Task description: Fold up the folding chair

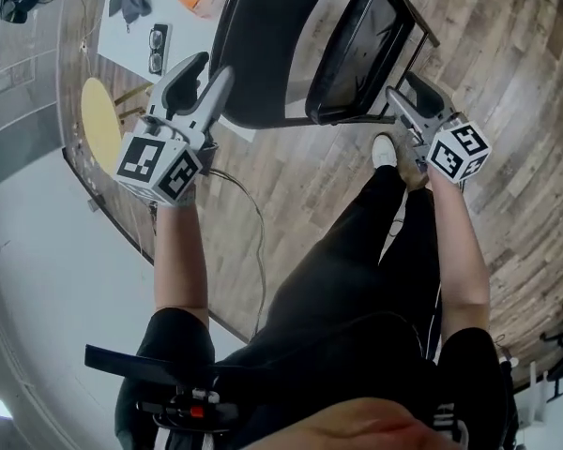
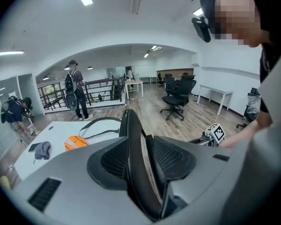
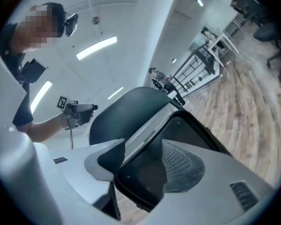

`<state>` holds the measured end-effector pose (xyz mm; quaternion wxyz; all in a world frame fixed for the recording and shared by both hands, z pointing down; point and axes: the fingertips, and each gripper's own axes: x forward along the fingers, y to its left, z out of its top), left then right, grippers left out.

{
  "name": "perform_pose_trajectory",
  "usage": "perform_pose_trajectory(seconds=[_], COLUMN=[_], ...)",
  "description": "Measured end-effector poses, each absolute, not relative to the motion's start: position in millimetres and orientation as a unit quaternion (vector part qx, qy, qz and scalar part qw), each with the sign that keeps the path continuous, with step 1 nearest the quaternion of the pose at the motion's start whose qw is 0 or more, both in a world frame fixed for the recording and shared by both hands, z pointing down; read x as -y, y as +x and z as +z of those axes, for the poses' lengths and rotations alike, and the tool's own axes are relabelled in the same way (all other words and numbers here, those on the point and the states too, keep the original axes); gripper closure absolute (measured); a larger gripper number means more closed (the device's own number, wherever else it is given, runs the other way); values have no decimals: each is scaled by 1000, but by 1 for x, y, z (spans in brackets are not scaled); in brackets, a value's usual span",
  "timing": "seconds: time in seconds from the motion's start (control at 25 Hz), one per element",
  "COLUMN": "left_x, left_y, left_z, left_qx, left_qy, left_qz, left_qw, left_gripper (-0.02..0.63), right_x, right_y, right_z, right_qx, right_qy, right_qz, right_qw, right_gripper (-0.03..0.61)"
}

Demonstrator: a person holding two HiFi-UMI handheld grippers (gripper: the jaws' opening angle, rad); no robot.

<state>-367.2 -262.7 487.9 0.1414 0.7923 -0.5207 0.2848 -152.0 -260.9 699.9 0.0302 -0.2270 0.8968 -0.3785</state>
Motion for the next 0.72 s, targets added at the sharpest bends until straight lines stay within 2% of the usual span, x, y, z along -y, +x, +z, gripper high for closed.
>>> perform_pose_trajectory(seconds=[0.24,0.4,0.6,0.72], left_x=[185,153,112,88], left_y=[-293,-232,-178,-154], left_z=[461,432,397,368], left_qx=[481,471,457,442], left_qy=[831,859,873,882], left_qz=[256,153,78,45], left_qw=[112,134,149,155], left_gripper=[446,446,448,478], right_x=[213,183,130,99], right_y=[-115,-95,-81,-69], right_z=[578,509,413,373], right_qx=[-957,-977,-988,-990], right_qy=[-198,-160,-132,-123], right_qz=[-213,-136,-78,-76], right_qw=[2,-30,-4,-5], right_gripper=[348,348,350,366])
